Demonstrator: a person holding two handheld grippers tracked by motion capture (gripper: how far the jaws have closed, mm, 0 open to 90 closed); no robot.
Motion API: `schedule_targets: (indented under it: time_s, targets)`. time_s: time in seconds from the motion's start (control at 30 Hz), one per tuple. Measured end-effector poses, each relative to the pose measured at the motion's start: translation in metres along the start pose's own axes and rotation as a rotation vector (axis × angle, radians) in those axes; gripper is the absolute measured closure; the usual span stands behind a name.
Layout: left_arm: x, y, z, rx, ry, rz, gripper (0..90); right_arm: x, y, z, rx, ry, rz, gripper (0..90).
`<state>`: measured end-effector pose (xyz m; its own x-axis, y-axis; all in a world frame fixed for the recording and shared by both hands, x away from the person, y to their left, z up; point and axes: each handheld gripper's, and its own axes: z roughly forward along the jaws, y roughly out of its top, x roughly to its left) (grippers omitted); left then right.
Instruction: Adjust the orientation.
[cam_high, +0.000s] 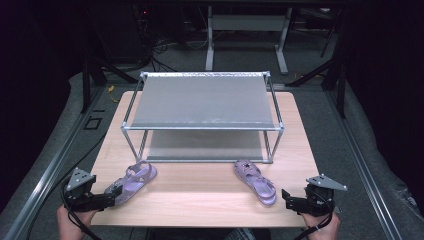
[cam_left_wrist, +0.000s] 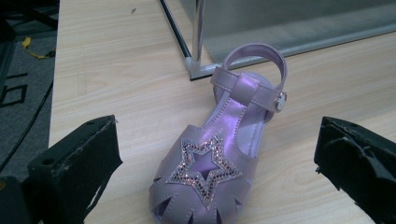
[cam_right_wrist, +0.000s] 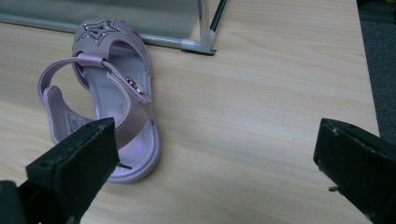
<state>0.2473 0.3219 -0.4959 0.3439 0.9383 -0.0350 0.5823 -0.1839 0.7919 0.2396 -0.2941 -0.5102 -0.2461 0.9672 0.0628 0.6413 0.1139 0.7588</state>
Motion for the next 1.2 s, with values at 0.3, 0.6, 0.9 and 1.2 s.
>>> schedule_targets:
  time_s: [0.3,0.6,0.9,1.2]
  targets:
    - [-0.007,0.016,0.016,0.021,-0.012,-0.012,2.3,0.010,-0.005,-0.010,-0.001,0.005,0.001,0.0]
    - [-0.009,0.032,0.036,0.051,0.011,-0.019,16.5,0.018,-0.015,-0.022,-0.017,-0.007,0.010,0.2]
    - [-0.013,0.036,0.057,0.107,-0.017,-0.016,34.1,0.022,-0.014,-0.023,0.007,-0.004,-0.007,1.2]
    - [-0.016,0.034,0.056,0.108,-0.050,-0.001,53.2,0.020,-0.016,-0.023,-0.015,0.008,0.008,1.4]
